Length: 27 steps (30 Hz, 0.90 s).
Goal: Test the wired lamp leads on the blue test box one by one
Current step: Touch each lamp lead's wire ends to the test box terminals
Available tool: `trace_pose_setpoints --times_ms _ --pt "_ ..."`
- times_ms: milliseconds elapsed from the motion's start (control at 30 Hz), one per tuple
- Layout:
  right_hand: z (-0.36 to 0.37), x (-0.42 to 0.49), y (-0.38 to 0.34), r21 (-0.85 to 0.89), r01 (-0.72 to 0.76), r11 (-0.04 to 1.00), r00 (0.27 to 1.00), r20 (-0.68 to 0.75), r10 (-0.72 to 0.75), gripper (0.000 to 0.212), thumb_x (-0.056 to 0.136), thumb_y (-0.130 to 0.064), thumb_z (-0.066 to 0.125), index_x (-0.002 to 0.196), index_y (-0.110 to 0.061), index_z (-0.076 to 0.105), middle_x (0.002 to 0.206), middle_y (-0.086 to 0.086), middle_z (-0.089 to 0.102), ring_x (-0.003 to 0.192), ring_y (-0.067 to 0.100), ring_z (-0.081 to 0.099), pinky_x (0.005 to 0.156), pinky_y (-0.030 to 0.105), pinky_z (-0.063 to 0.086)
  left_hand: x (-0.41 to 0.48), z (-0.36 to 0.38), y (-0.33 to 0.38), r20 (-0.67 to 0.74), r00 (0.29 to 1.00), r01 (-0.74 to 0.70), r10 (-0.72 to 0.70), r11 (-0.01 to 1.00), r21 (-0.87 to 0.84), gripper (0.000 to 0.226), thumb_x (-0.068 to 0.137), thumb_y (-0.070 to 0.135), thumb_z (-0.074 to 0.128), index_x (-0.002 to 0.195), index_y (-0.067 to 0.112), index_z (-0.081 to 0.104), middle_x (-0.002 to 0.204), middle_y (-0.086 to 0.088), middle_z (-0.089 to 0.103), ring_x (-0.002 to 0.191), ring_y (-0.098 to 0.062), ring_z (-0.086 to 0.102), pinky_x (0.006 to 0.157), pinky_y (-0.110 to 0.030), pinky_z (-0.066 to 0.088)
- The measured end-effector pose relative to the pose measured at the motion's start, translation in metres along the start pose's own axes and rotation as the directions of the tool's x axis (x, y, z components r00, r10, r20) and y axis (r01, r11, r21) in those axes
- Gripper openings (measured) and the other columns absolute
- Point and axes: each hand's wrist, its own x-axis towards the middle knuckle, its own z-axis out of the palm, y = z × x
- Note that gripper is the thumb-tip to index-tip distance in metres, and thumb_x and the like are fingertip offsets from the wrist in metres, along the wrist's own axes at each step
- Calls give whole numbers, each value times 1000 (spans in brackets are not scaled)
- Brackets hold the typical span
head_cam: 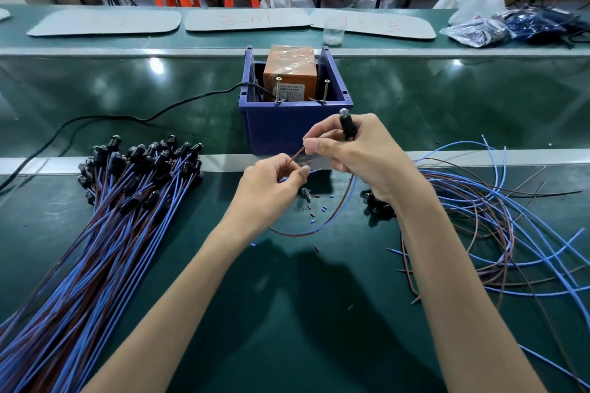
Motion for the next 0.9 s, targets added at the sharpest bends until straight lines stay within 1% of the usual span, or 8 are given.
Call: trace_pose_setpoints --times_ms 67,167,267,333,433,500,733,900 --pt "0 1 0 -40 6 999 1000 -7 -6 9 81 -9 75 74 -11 70 59 -3 60 44 9 40 44 15 34 0 1 0 3 1000 5 -5 1000 5 29 92 29 61 64 25 54 45 21 49 47 1 41 47 -12 29" --pt "-1 1 0 -58 10 998 1000 -9 -11 12 83 -11 73 72 -13 69 62 -3 64 44 8 39 47 17 36 1 -1 3 -33 998 39 -44 991 -131 25 89 35 63 66 25 58 46 18 47 46 -1 39 48 -13 30" --pt "-2 2 1 -66 -7 998 1000 -21 6 17 87 -14 70 71 -16 67 62 -6 64 44 3 41 48 16 35 1 -5 8 -23 993 99 -111 945 -312 26 81 47 58 66 26 61 44 16 41 42 -2 36 53 -24 28" --pt "-1 3 2 -85 -13 996 1000 -22 11 19 89 -15 68 70 -18 66 62 -8 65 43 0 42 48 14 35 1 -5 8 -16 989 132 -148 923 -362 35 90 45 55 61 25 60 45 16 35 43 -4 30 53 -29 24" --pt "0 2 3 -112 -4 994 1000 -14 2 18 87 -14 69 70 -19 65 64 -7 65 43 -2 45 48 11 35 0 -2 8 -51 984 136 -171 906 -401 40 98 34 51 59 25 50 49 15 29 47 -8 23 52 -30 19" --pt "-1 2 4 -105 -3 994 1000 -2 3 16 86 -12 70 72 -17 66 68 -2 67 42 -2 45 47 10 35 -1 -1 9 -75 980 131 -182 887 -442 39 98 30 53 60 25 50 50 14 29 45 -7 23 50 -28 20" --pt "1 2 6 -56 0 998 1000 -10 0 9 87 -7 69 80 -12 71 68 1 68 42 -1 47 45 10 34 -5 0 14 -78 981 125 -179 881 -456 33 95 28 57 63 23 48 50 15 31 46 -5 24 51 -26 21" --pt "0 1 6 -52 22 998 1000 18 -21 18 90 -7 65 74 -16 68 67 -1 65 44 0 42 46 12 33 -6 -1 15 -62 982 133 -180 878 -459 33 96 28 56 64 23 49 48 16 31 45 -5 24 50 -25 21"
